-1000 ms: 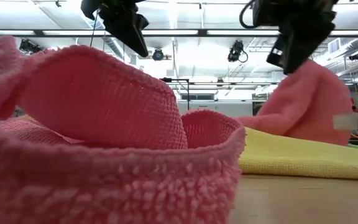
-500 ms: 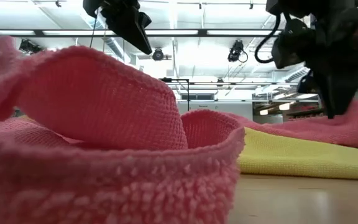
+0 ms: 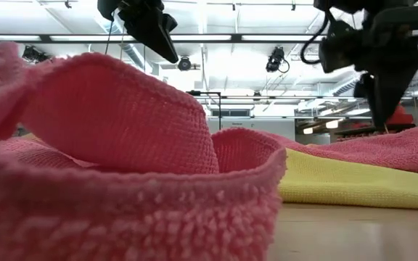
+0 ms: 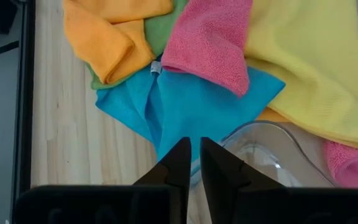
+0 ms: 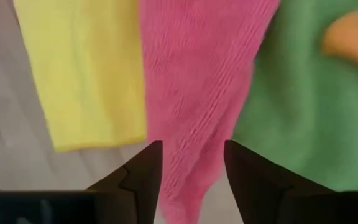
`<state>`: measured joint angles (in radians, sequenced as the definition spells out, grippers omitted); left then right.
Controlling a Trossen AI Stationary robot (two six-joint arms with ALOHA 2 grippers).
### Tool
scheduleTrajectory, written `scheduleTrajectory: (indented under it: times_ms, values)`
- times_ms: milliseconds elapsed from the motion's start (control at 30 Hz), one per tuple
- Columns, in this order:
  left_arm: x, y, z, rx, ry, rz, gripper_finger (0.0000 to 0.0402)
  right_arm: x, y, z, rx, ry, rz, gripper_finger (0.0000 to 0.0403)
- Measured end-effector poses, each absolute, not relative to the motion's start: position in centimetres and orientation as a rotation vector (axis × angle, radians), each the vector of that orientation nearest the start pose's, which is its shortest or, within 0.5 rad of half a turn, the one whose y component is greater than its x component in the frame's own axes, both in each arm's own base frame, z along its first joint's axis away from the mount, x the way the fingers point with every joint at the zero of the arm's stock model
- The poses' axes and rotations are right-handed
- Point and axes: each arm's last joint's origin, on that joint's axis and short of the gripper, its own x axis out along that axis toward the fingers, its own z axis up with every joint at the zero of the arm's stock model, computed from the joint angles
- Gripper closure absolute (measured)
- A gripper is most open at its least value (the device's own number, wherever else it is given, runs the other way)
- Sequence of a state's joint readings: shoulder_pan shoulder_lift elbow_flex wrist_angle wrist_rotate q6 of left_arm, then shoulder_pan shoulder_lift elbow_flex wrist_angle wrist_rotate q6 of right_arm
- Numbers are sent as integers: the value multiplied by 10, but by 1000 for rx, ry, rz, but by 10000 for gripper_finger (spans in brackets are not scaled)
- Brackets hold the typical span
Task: Fold microfiber towels
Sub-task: Fold the top pink microfiber cloth
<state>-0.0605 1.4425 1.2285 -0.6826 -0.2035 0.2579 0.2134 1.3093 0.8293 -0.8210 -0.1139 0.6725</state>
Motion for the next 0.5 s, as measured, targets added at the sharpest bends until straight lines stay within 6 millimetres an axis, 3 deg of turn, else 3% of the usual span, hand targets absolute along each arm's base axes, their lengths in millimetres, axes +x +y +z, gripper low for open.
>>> scheduleTrajectory:
  times_ms: [267, 500]
  values:
    - [298, -12, 297, 349, 907, 22, 367, 206, 60, 179, 642, 1426, -82, 225]
    - [298, -12, 297, 351, 901, 22, 362, 198, 77, 177, 489, 1410, -93, 267]
